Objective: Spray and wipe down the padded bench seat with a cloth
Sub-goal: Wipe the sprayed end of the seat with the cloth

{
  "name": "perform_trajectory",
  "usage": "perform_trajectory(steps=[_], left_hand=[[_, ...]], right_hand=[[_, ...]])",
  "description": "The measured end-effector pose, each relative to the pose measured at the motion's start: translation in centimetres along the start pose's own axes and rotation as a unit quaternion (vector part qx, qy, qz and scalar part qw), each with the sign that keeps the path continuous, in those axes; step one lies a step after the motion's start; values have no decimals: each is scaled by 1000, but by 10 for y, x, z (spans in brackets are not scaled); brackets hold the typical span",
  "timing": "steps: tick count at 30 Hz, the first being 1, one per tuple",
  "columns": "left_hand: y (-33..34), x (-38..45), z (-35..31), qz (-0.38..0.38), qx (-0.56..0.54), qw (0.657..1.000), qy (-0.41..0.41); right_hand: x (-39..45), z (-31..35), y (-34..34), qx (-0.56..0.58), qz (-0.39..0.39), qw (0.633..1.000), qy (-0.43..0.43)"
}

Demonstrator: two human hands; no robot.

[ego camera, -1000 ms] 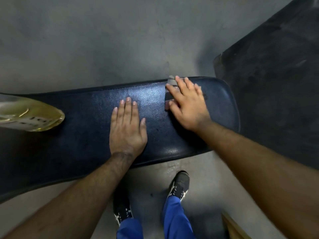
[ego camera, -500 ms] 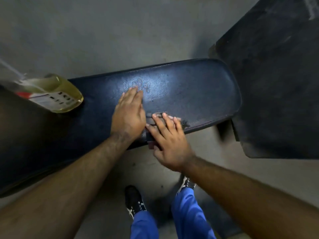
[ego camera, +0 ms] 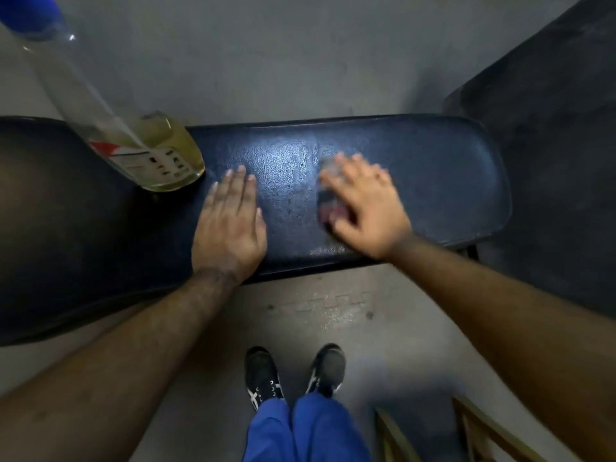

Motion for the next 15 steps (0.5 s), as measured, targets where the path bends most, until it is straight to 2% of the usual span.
perform_trajectory(steps=[1, 2, 3, 4, 5, 6, 7, 8, 9, 11, 12, 13, 15], left_hand=[[1, 0, 0, -1, 5, 1000, -3], [1, 0, 0, -3, 7, 1000, -4], [1, -1, 0, -3, 7, 1000, -4], [1, -1, 0, -3, 7, 1000, -2], [1, -1, 0, -1, 8, 1000, -1], [0, 0, 0, 0, 8, 1000, -1], [0, -1, 1, -5, 10, 1000, -2], [1, -1, 1, -10, 10, 1000, -1], [2, 0, 1, -14, 10, 1000, 0], [3, -1, 1, -14, 14, 1000, 0], [3, -1, 0, -15, 16, 1000, 0], [3, -1, 0, -15, 18, 1000, 0], [2, -1, 0, -13, 21, 1000, -1]], right_hand=[[15, -1, -1, 10, -29, 992, 119], [28, 11, 1, 14, -47, 978, 202], [36, 29, 4, 14, -49, 976, 213], [41, 46, 4, 14, -28, 987, 157], [41, 55, 6, 9, 5, 998, 59], [43, 52, 5, -11, 39, 998, -43], [53, 39, -1, -29, 55, 992, -106], [68, 24, -8, -35, 51, 992, -108], [84, 12, -12, -30, 29, 998, -52], [102, 9, -11, -1, -5, 991, 132], [101, 22, -7, -5, -19, 988, 153], [96, 37, -4, 0, -21, 994, 111], [74, 52, 3, 1, 16, 997, -73]])
Point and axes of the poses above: each hand's wrist, its own x-axis towards the middle knuckle, its own y-axis out of the palm, z = x × y, the point moved 1 cm from there along x, towards the middle knuckle, and after that the axes turned 3 degrees about y, right-handed, at the moved point
